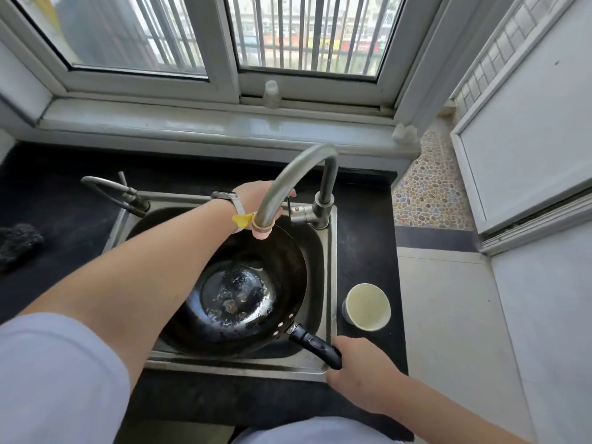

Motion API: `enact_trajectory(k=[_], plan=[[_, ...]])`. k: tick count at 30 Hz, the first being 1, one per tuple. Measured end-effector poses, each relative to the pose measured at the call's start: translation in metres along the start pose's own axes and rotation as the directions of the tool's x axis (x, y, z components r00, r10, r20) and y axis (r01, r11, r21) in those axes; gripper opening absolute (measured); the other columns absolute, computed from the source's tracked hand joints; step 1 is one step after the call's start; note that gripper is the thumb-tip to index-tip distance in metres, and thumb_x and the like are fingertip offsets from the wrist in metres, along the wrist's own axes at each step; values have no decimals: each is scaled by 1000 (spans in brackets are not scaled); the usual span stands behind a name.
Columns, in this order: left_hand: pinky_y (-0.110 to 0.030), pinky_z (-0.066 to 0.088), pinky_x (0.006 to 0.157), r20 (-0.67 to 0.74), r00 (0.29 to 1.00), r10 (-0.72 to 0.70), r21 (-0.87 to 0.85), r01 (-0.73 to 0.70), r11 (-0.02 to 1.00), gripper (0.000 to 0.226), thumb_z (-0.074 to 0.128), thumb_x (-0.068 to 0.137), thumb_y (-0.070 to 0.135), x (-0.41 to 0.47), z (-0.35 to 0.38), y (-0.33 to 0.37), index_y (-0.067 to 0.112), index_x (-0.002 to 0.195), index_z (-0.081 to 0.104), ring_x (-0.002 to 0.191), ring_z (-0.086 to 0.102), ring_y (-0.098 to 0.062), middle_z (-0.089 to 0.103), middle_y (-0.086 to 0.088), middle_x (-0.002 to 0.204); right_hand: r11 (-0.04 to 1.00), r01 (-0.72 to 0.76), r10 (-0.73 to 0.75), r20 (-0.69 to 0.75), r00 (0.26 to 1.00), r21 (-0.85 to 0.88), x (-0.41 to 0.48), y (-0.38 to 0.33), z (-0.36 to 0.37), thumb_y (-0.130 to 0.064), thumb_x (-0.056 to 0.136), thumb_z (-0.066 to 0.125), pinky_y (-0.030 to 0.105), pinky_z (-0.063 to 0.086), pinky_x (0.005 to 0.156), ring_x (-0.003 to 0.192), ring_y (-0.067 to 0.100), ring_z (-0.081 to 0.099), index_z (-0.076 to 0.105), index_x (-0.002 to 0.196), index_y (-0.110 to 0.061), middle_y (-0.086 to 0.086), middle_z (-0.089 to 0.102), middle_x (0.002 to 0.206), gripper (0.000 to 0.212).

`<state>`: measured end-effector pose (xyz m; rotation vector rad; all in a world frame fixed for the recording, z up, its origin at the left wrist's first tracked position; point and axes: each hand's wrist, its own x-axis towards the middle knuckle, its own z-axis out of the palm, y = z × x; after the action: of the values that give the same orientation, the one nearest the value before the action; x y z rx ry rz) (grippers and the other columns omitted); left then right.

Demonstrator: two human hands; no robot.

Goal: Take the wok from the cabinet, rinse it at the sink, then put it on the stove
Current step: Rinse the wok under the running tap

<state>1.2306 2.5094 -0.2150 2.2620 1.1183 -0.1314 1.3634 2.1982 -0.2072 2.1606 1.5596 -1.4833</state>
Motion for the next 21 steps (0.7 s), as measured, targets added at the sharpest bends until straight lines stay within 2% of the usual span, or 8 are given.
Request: enact_trajectory(k=[2,5,8,11,15,17,19,21], plan=[[-18,37,74,42,999,-21,-30,22,999,33,57,93,19,-5,-2,2,41,112,41,98,48,-7,49,14,113,1000,-1,1,1,1000,1,0,-1,0,-29,84,62,20,35,53,63,7,52,43,72,-33,-9,55,73,23],[-17,40,77,95,994,-52,-64,58,996,31,59,93,16,-13,-3,-3,32,116,46,100,49,-12,53,6,117,1000,-2,2,-8,1000,2,-1,-2,1,-29,84,62,20,35,53,65,8,53,44,72,-32,-9,56,74,22],[-27,40,96,97,994,-42,38,38,999,62,70,81,29,-25,1,-16,27,139,47,115,55,-19,56,0,138,1000,-1,1,-26,1000,-2,-1,-1,2,-30,82,62,21,35,53,65,10,53,45,73,-31,-8,56,73,19],[-33,38,103,83,996,-41,67,36,997,76,56,67,51,-38,2,-18,31,140,46,127,52,-23,54,0,142,1000,4,-4,-41,999,-3,-1,-1,2,-30,82,61,21,37,54,66,11,55,50,79,-30,-7,58,76,11],[-45,48,93,16,999,34,83,-36,996,39,52,87,13,-52,-1,0,4,125,57,115,55,-31,57,-10,127,1000,5,-5,-55,998,-3,-3,-2,4,-30,82,61,22,37,54,66,11,55,47,75,-31,-7,58,75,15],[-35,45,79,-51,998,31,15,-30,999,24,51,90,9,-62,0,-5,24,106,59,100,58,-25,58,4,103,1000,0,0,-59,998,-1,-4,-2,5,-29,82,61,23,38,55,65,11,55,48,76,-30,-6,58,75,14],[-31,45,72,-127,992,-18,-106,4,994,30,52,90,16,-76,0,-19,45,89,55,90,61,-21,57,13,89,1000,-1,2,-64,998,4,-4,-3,5,-27,82,61,23,40,55,66,12,56,51,78,-29,-5,59,75,11],[-29,49,72,-186,977,-104,-181,70,981,27,56,91,19,-99,4,-28,43,103,61,84,62,-19,64,9,93,1000,0,0,-74,997,0,-3,-4,5,-27,81,61,24,42,56,66,14,56,52,79,-28,-5,59,75,10]])
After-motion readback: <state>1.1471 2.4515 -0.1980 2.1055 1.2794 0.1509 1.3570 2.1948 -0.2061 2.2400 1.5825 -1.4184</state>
